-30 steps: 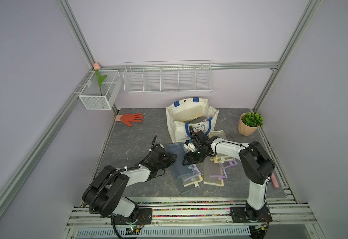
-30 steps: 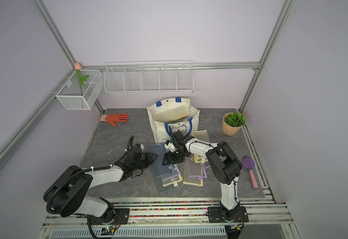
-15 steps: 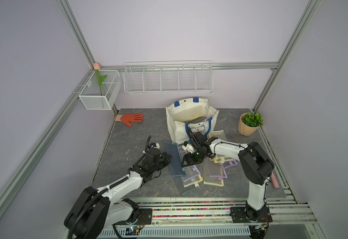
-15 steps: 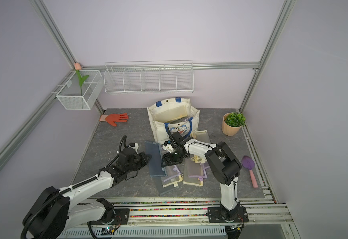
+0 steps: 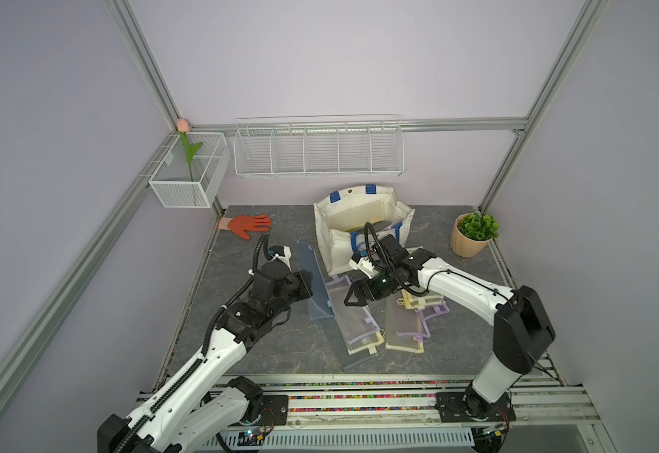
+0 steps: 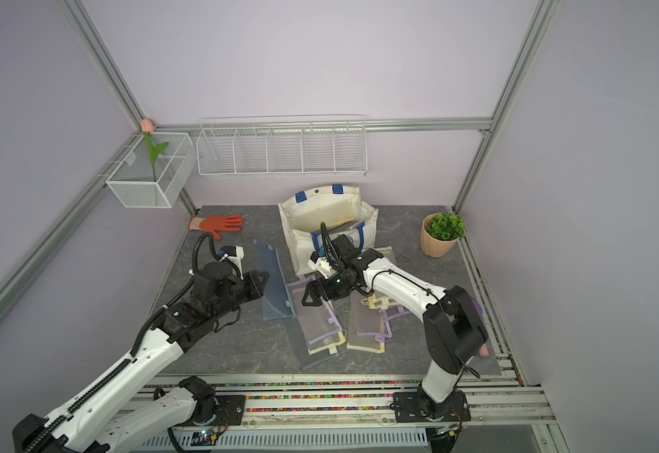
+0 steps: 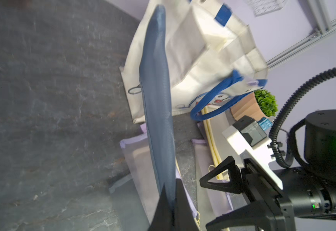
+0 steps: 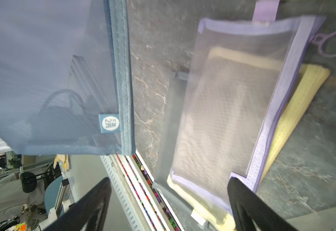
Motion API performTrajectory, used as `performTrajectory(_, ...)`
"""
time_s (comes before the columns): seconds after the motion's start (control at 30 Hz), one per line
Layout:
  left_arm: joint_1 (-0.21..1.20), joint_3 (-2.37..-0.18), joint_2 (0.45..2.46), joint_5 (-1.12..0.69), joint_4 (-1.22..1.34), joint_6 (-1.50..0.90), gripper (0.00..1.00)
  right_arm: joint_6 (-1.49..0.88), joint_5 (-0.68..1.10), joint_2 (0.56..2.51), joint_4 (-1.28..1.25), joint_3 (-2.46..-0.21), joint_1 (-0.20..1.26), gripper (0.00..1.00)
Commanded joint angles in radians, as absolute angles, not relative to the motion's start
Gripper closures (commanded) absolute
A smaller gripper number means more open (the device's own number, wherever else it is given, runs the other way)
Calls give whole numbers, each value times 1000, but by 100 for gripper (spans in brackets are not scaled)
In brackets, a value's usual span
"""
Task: Put the pencil pouch into the canvas bag
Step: Pick up the pencil pouch, then place the pencil pouch in the canvas bag.
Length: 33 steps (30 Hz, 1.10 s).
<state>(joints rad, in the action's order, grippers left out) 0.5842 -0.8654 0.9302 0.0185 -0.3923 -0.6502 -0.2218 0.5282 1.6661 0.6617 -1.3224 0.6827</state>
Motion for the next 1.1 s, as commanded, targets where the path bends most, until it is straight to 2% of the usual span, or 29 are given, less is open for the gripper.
performTrajectory(0.0,580,-1018,942,67,-541,-489,100,-212,496,1594,764,-1346,686,2)
performTrajectory(0.07,580,-1117,973,66,-582,-425,100,-219,479,1575,785,-1364,685,0)
performTrajectory(0.4,581,-1607,1244,69,-726,-120,100,-230,453,1517,825,-1415,597,5)
performTrajectory(0.73,621,-2155,1661,55,-777,171,100,-280,469,1432,822,-1350,433,7)
performTrajectory(0.9,685,-2384,1882,158,-804,402,100,-290,468,1376,830,-1306,399,7)
performTrajectory(1.07,718,-2425,2027,304,-721,577,100,-282,457,1333,851,-1288,371,7)
